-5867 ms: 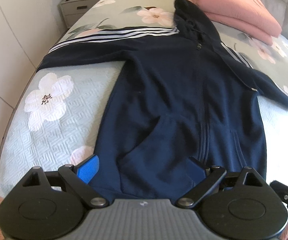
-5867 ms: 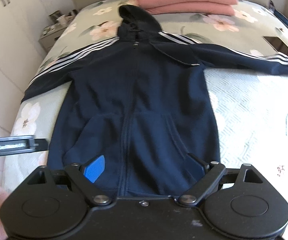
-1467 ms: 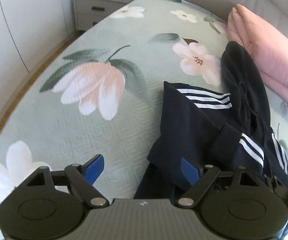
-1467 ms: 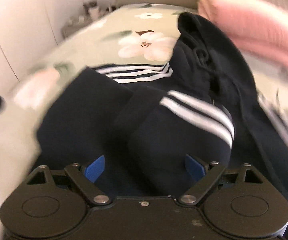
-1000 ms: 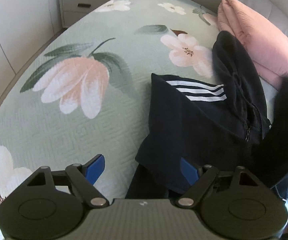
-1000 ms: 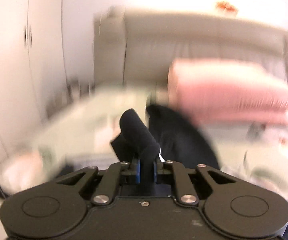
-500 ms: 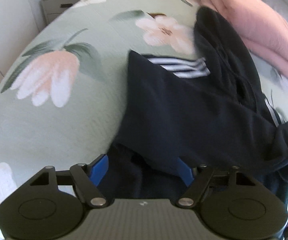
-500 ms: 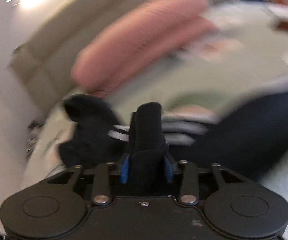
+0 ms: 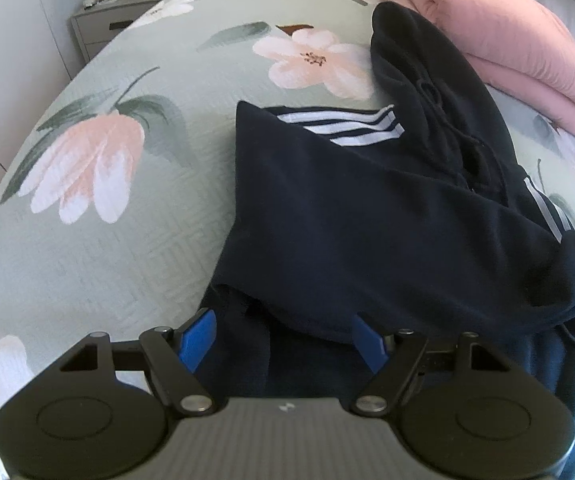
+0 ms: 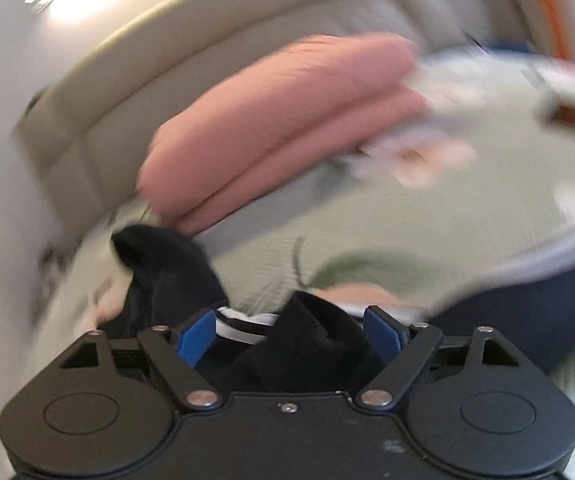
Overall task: Fold large clothes
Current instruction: 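Grasp the other sleeve with the right gripper and fold it across the body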
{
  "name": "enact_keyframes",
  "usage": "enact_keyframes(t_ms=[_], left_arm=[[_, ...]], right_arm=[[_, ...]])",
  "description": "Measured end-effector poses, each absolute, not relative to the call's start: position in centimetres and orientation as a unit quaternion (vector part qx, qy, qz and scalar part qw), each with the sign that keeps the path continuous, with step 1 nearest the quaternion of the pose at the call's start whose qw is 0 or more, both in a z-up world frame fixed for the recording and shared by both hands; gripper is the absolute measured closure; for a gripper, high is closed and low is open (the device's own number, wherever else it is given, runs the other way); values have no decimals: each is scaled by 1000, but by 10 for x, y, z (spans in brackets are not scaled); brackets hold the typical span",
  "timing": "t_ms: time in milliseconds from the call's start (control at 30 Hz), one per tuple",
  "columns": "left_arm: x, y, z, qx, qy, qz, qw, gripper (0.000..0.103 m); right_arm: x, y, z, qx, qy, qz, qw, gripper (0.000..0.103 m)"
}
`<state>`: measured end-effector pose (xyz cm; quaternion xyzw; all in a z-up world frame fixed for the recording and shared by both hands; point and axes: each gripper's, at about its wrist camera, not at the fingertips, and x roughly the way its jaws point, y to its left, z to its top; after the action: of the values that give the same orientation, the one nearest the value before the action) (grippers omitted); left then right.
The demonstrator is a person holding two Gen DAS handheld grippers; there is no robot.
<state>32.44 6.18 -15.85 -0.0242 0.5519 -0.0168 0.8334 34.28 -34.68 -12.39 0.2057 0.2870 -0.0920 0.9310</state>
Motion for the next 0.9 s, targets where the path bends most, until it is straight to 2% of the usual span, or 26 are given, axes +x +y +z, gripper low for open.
enact_keyframes(t_ms=[67,100,133,167,400,567,600,667,733,767,900], left_arm=[[326,61,-159,-21,552,-16,833,26],[326,61,-160,-20,554,-17,832,26],[326,61,-162,-20,556,-18,830,26],[326,61,-163,-19,559,-21,829,26],[324,58,-162,-13,555,-24,832,26],[323,56,-164,-10,561,-21,827,26],[323,56,-164,-9,561,-20,827,26],[324,56,-164,-10,560,-20,828,26],[324,54,-165,-8,561,-21,828,26],[323,53,-165,-5,561,-22,827,26],[324,53,-167,0,562,-25,827,26]], right_arm=[[360,-327,-124,116,343,-81,928,6],[370,-321,-129,87,367,-76,923,15],[373,-318,-133,66,377,-80,920,65],[371,-317,-138,52,372,-91,922,98],[302,-340,-121,69,292,-114,947,100],[304,-389,-161,168,386,-164,892,100],[302,-394,-166,184,392,-170,885,99],[296,-398,-161,214,370,-157,890,76],[295,-397,-149,234,337,-113,905,4],[296,-394,-141,233,322,-111,911,0],[310,-388,-127,241,322,-71,913,0]])
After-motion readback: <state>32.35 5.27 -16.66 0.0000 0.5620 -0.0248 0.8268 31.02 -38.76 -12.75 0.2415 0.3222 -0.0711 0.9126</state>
